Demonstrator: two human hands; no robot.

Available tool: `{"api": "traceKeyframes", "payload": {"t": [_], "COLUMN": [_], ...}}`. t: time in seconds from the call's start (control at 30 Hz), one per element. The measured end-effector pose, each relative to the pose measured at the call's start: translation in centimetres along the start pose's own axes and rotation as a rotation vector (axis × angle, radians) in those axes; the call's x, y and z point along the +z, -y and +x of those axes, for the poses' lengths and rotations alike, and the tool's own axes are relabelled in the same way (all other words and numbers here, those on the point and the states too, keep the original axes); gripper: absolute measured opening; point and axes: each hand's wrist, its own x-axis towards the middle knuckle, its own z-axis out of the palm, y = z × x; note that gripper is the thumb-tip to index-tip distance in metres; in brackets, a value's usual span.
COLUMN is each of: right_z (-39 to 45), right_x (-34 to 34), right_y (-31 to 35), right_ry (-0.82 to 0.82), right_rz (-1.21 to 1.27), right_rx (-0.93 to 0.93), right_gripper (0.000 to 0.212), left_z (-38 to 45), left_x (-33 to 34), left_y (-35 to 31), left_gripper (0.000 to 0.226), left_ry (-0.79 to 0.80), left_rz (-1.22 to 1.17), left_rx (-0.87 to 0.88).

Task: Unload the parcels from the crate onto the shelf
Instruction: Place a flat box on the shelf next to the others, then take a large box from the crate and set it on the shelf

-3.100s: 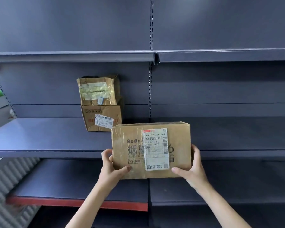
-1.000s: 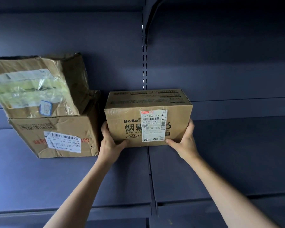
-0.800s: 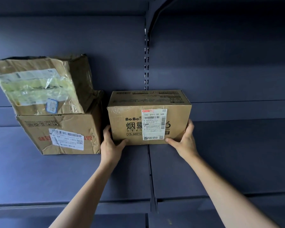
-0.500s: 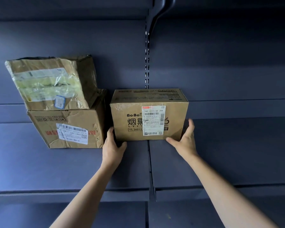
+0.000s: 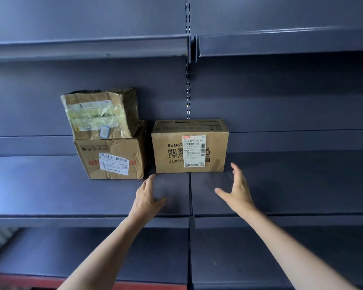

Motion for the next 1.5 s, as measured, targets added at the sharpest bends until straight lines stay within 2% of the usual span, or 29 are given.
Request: {"api": "traceKeyframes", "payload": {"t": [0.4,0.73,0.83,1.0,1.17,1.5], "right_z": [-5.8,-12.6,-15.9,-21.9,-27.6,-37.8], "right_x": [-2.4,-3.3,-2.6,0.3,4.5,14.7], "right_y": [3.1,4.6,4.3,3.3,3.2,5.0], "right_ry": [0.027,0.058,0.082,0.177,0.263,0.352], "right_rz": [-0.013,-0.042,-0.060,-0.096,-0.128,-0.199], "right_rx": [0.038,0.009,0.009,0.113,0.208,0.415], "right_gripper": [0.088,0.079,0.079,0.083,0.083,0.077], "left_z": [-7.1,-14.1,-17.1,-22.1,-25.9,-30.5], "left_x": [-3.5,-5.5,-5.1,-4.8,-6.6,-10.5], "left_y": [-2.0,-1.5,0.6,6.4,13.1,24.5], "left_gripper": [0.078,0.078,0.076,0.074,0.072,0.075], "left_ry": [-0.022,-0.010,0.001,0.065,0.141,0.381], "left_rz": [0.027,-0.005,-0.027,0.005,0.072,0.178], "left_rx": [0.036,-0.011,-0.050,-0.157,-0.185,-0.257]}}
